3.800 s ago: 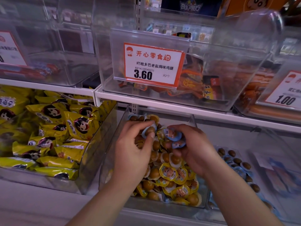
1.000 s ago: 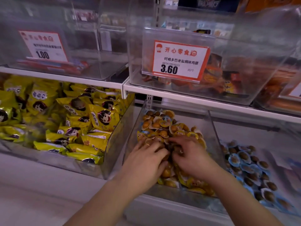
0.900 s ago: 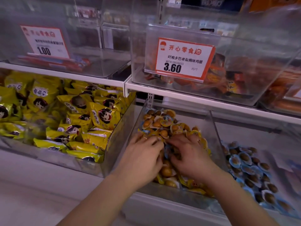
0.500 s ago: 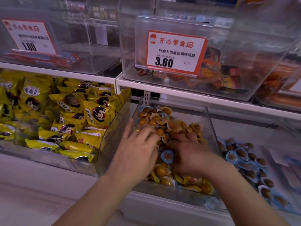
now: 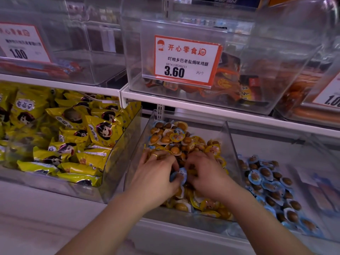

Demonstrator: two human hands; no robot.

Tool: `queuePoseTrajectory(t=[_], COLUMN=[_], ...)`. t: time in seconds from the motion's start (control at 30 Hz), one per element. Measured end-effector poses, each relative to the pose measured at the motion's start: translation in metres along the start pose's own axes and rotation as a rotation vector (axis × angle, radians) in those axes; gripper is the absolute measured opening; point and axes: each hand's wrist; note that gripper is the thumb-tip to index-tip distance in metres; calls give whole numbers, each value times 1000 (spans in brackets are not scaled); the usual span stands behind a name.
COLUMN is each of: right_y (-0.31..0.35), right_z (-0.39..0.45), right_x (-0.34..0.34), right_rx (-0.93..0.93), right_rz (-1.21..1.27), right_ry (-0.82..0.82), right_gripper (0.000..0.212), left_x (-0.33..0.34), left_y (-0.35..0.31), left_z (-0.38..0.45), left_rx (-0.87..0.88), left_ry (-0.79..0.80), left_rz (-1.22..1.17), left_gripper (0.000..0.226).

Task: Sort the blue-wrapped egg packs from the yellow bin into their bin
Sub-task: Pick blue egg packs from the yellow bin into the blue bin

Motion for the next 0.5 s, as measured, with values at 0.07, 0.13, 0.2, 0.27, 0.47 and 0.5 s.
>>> queuePoseTrajectory(t=[0.07,0.13,0.2,0.27,0.47,0.5], right_y=[1,2,4,7,13,15], right_z=[-1,-1,-2,-2,-8,-9], right_x=[-3,-7,-11,-17,-32,-30], right_rx=[12,21,50,97,106,85], right_rz=[108,171,280,467,858,848], right_ry=[-100,-143,-193,-284,-353,-340], right_gripper=[13,10,9,12,6,6], left_x=[1,1,1,-1,-10,-9], left_y=[3,3,5,7,2,-2], left_z=[3,4,5,7,7,6], left_rx=[-1,-24,-59,-105,-236,-257], left_ry=[-29,-71,-141,-221,-341,-324], left_rz=[-71,-167,-299,-474,-878,-900], left_gripper=[27,33,33,25,6,4])
Point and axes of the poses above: each hand's wrist, its own z-axis towards the middle knuckle, its own x-axis out of the palm, y = z × x, and after that the axes turned 8 degrees about -x, right-handed
